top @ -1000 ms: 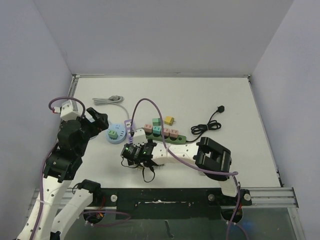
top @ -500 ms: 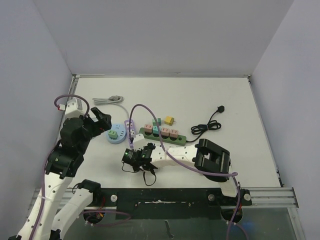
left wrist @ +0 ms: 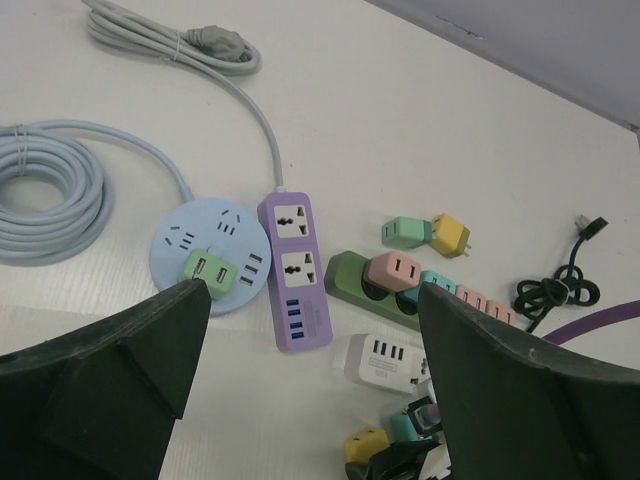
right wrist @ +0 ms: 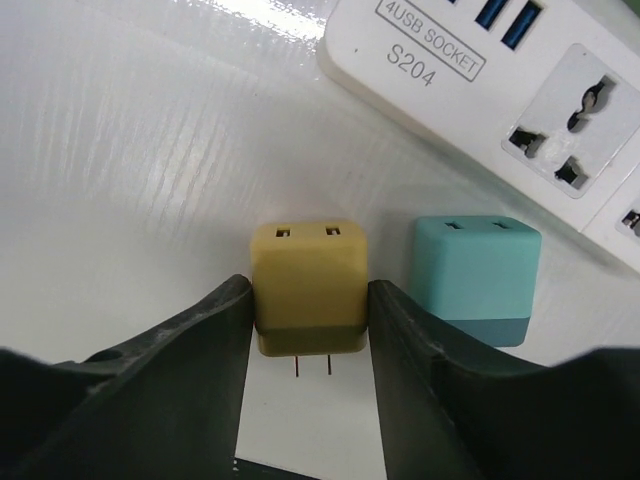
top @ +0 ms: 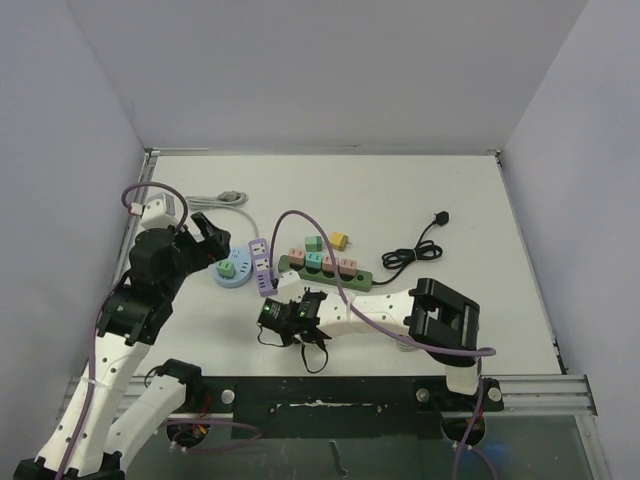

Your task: Insert the plug

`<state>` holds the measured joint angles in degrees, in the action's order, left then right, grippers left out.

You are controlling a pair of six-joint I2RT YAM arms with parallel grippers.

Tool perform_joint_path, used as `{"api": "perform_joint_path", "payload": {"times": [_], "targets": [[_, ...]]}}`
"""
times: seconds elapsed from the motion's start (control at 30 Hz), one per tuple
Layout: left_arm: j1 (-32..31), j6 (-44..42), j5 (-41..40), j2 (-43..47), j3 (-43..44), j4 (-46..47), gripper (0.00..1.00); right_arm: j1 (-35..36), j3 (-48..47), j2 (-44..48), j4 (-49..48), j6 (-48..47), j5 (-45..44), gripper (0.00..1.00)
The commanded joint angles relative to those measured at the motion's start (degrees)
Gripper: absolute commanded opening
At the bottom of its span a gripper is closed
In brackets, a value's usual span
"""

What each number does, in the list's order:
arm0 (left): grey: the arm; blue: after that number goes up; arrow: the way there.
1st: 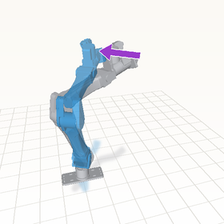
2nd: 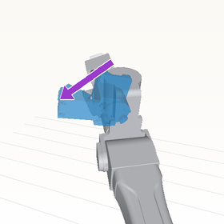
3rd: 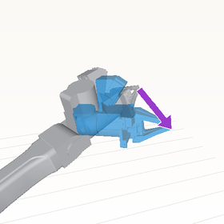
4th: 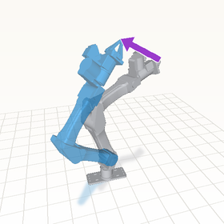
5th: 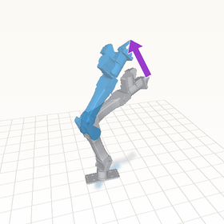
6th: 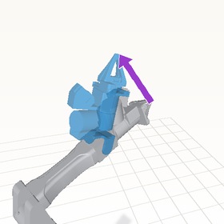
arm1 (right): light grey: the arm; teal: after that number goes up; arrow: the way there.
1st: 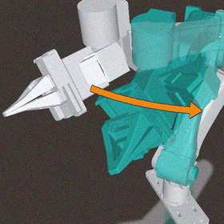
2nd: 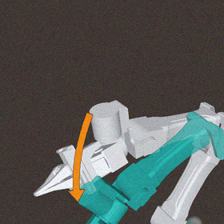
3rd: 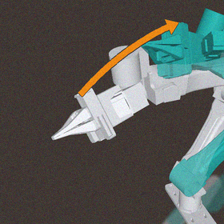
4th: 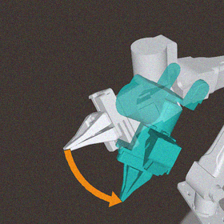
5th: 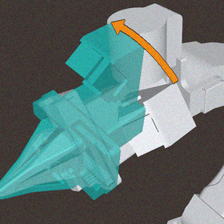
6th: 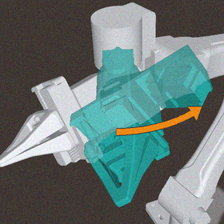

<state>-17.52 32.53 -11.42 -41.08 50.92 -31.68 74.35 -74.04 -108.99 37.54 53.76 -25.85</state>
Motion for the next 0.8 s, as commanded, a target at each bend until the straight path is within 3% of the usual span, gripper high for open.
{"api": "perform_joint_path", "payload": {"times": [0.0,0.2,0.33,0.47,0.77], "targets": [[0.2,-0.8,4.9,-1.2,1.4,2.5,0.84,-0.7,2.6,3.9,-5.1,-2.5,3.7,0.42],[0.2,-1.2,12.4,-2.4,0.3,0.6,0.84,-2.0,6.7,7.0,-11.6,-7.5,4.3,0.40],[0.2,1.2,23.3,-4.0,-2.3,0.4,0.84,-1.9,9.8,11.0,-18.2,-14.7,3.0,0.39],[0.2,4.1,35.1,-5.6,-6.8,2.5,0.76,-2.2,14.3,17.2,-27.6,-23.5,2.5,0.40],[0.2,9.1,54.8,-4.6,-14.8,11.5,0.75,-7.5,29.8,31.2,-55.9,-38.4,16.5,0.43]]}}
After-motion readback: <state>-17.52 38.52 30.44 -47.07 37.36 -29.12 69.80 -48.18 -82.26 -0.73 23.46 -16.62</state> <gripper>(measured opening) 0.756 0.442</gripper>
